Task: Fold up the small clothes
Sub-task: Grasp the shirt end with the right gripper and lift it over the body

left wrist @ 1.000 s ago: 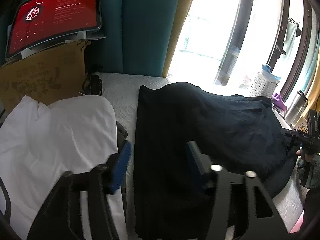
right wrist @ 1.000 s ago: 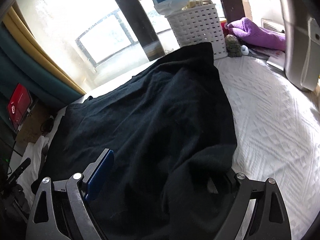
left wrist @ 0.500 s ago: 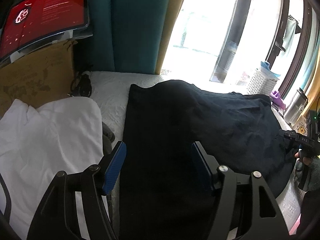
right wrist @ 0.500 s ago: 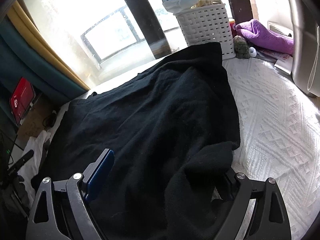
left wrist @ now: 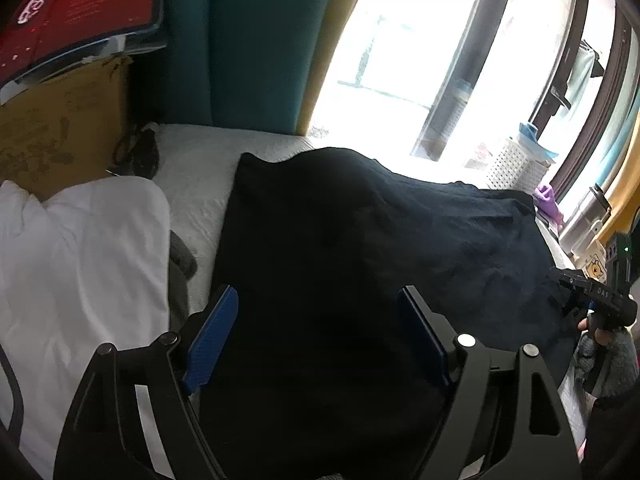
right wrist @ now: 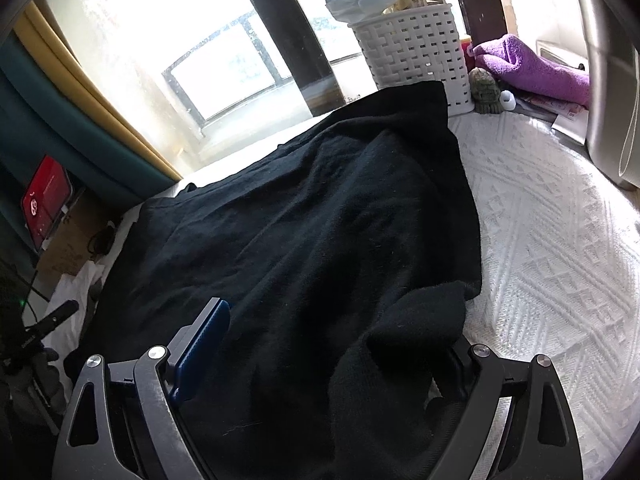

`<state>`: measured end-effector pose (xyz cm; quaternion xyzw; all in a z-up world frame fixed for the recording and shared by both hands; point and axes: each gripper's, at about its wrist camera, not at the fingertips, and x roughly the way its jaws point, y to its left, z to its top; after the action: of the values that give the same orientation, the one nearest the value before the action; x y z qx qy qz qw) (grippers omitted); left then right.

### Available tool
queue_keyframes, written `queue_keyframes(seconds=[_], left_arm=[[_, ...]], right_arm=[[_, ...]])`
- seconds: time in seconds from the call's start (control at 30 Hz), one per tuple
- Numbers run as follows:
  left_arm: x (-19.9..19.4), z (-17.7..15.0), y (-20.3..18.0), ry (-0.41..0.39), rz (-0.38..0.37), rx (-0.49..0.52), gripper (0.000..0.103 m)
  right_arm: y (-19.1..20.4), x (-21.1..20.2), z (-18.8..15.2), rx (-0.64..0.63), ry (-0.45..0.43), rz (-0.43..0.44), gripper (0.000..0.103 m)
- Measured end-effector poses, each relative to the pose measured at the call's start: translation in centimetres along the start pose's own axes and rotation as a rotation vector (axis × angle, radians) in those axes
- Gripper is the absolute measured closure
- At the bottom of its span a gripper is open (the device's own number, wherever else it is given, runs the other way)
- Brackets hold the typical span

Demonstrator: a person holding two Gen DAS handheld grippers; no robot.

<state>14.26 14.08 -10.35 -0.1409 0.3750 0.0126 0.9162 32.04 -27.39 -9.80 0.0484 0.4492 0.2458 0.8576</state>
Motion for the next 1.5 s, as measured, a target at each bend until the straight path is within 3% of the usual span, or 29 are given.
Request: queue_keyframes(seconds=[0.1,0.13,0.17,0.2,0.7,1.07,1.5], left_arm=[[0.1,0.0,-0.3,0.007,-0.007,0.016,0.022],[0.2,0.0,-0.4,0.009,-0.009,0.023,0.022],[0.2,0.0,-0.4,0.009,-0.008,0.031,0.022],[0.1,0.1,-0.5,0.003,-0.004,0.040,0.022],[-1.2,0.9,1.1,-0.041,-0.007,0.030,0.022],[-3.1,0.9,1.8,-0.095,-0.063,0.016,0.022],[-5.6,0.4,6.5,-0.130,-0.057,-0.052,0.022]], right_arm=[[-0.1,-0.1,0.0,0.004,-0.004,0.009,0.022],[-0.3,-0.2,0.0,0.010,-0.005,0.019,0.036],[-0.5,-0.2,0.0,0.032,-0.001,0.042,0.060],[-0.9,0.0,-0.2,0.057,0.006,0.059,0.069],[0.8,-2.2,1.3,0.017,-0.070,0.097,0.084],[10.4,-3.6,3.9,-0.149,-0.133,0.171,0.090],[20.4,1.3,3.2,-0.301,-0.042,0.234,0.098]])
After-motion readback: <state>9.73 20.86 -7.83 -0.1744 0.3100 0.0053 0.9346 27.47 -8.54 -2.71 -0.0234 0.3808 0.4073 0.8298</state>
